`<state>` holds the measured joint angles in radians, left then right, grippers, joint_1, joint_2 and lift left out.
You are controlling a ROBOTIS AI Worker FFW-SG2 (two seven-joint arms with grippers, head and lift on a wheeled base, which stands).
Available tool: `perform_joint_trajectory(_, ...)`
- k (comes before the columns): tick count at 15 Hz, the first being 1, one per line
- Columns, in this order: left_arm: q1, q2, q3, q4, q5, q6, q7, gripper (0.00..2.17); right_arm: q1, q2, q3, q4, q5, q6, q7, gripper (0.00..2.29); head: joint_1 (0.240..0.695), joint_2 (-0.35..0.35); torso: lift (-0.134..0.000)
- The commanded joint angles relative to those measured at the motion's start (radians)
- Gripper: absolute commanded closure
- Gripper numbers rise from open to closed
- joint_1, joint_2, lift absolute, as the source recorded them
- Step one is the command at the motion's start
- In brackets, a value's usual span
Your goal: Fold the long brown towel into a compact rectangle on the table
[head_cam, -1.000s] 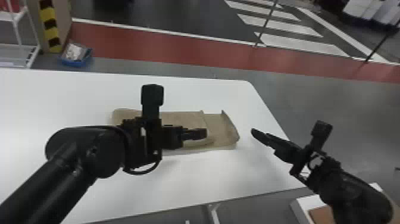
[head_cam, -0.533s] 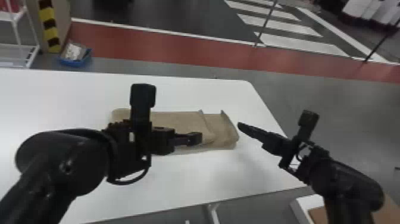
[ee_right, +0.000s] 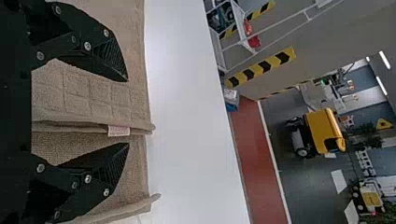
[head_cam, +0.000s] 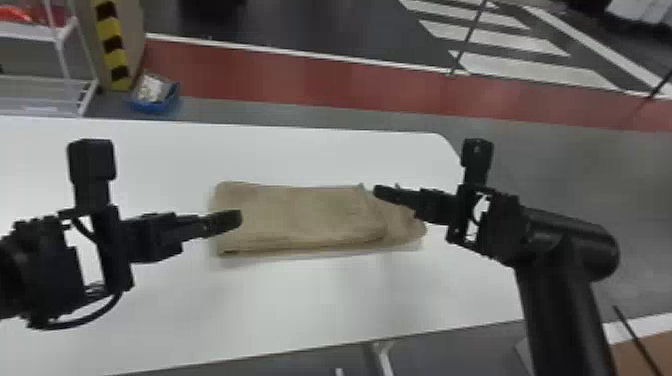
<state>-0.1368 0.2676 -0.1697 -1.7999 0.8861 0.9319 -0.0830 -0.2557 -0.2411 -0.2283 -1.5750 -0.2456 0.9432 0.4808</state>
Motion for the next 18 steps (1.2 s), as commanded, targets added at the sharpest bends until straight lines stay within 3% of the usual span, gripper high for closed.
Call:
perform_joint_trajectory(1, 0.022, 0.015, 0.039, -0.004, 0.025, 0.015, -0.007, 0.05, -0.053, -0.003, 0.014, 0.046, 0.032, 0.047, -0.007, 0.47, 0.695, -0.253, -0.12)
perform_joint_trajectory(4, 0.023, 0.015, 0.078, -0.004, 0.025, 0.077, -0.034, 0.05, -0.116, -0.027, 0.046, 0.107, 0.072, 0.121, -0.004, 0.47, 0.695, -0.236, -0.12)
perform_joint_trajectory(6, 0.028, 0.013, 0.096, 0.011, 0.036, 0.077, -0.063, 0.05, -0.123, -0.027, 0.058, 0.125, 0.082, 0.118, -0.004, 0.47, 0.695, -0.236, -0.12)
perform_joint_trajectory(18, 0.026, 0.016, 0.108, 0.017, 0.007, 0.077, -0.112, 0.08, -0.171, 0.02, 0.147, 0.25, 0.175, 0.029, -0.007, 0.47, 0.695, -0.198, -0.12)
